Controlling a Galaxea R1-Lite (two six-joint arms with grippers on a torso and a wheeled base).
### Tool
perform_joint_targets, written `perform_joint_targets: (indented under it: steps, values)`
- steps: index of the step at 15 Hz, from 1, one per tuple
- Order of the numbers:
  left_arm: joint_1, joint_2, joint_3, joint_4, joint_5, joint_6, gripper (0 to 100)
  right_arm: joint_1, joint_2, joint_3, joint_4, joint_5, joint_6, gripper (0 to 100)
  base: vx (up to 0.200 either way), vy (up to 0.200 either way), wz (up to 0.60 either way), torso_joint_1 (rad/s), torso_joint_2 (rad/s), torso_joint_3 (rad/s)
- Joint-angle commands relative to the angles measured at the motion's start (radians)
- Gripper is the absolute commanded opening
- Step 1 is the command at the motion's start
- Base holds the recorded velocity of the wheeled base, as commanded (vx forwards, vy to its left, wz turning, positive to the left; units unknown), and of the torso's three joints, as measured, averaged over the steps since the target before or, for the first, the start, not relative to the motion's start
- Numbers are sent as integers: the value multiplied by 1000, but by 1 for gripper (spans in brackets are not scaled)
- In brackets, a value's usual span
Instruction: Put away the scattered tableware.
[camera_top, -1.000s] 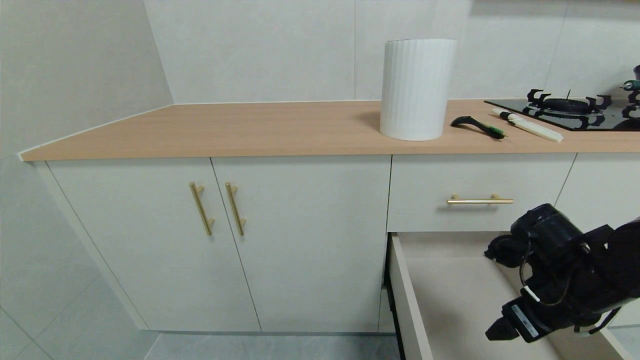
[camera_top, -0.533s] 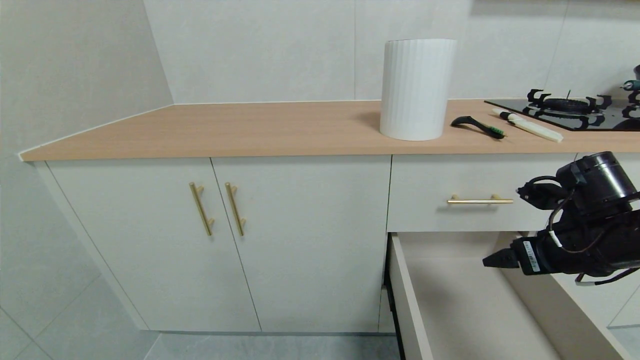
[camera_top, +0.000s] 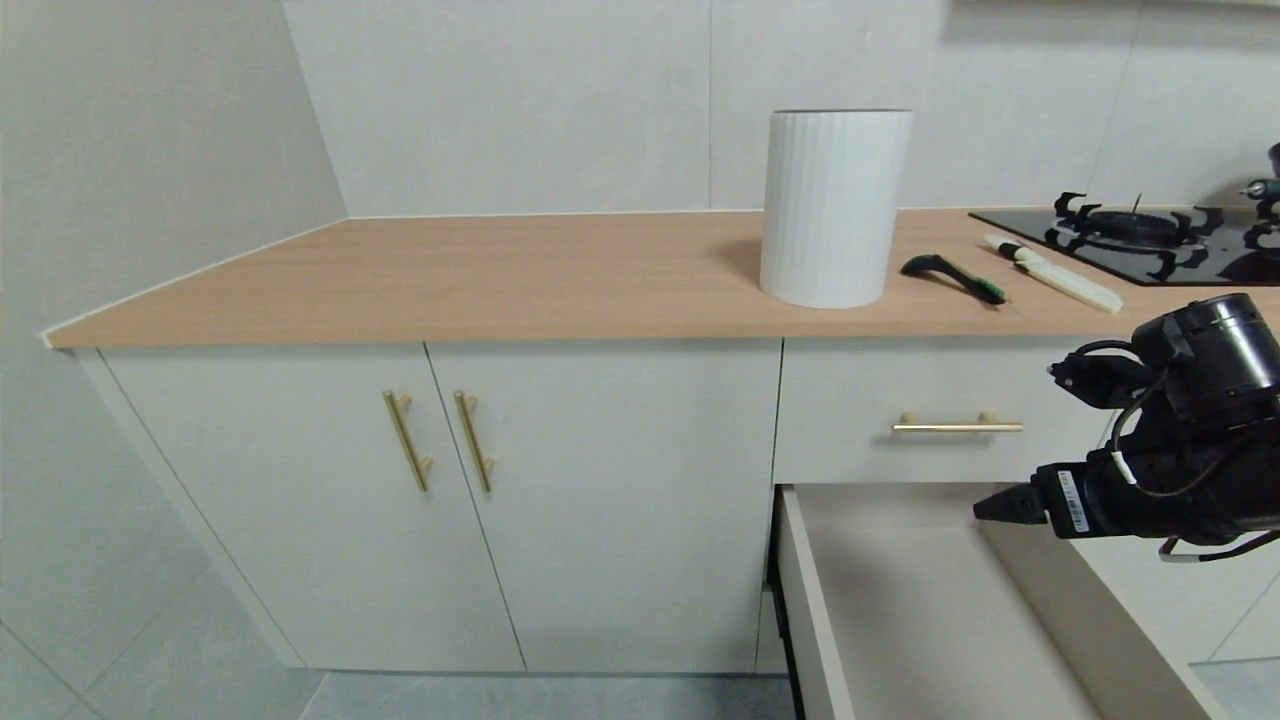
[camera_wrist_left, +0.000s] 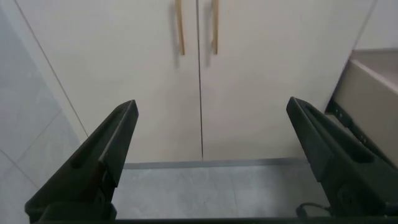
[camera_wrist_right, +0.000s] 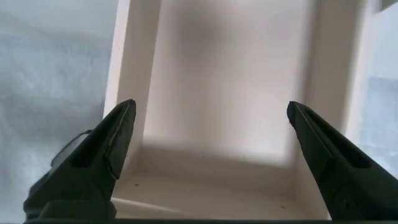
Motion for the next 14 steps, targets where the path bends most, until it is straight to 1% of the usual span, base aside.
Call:
perform_joint_targets:
  steps: [1, 9, 11, 13, 14]
  values:
    - [-1, 0, 0, 0, 0, 0, 100, 2, -1, 0, 1, 0, -1, 100, 0, 0, 0, 163, -569, -295]
    - [-1, 0, 0, 0, 0, 0, 100, 3, -3, 3, -15, 0, -1, 100, 0, 0, 0, 184, -492, -286]
    - [-1, 0, 0, 0, -1, 0, 100, 3, -3, 4, -43, 0, -1, 100, 0, 0, 0, 115, -264, -159]
    - [-1, 0, 0, 0, 0, 0, 100, 3, -3, -26, -173, 0, -40, 100, 0, 0, 0, 39, -85, -53]
    - [-1, 0, 0, 0, 0, 0, 100, 0, 8, -48, -193, -1, -51, 100, 0, 0, 0, 0, 0, 0]
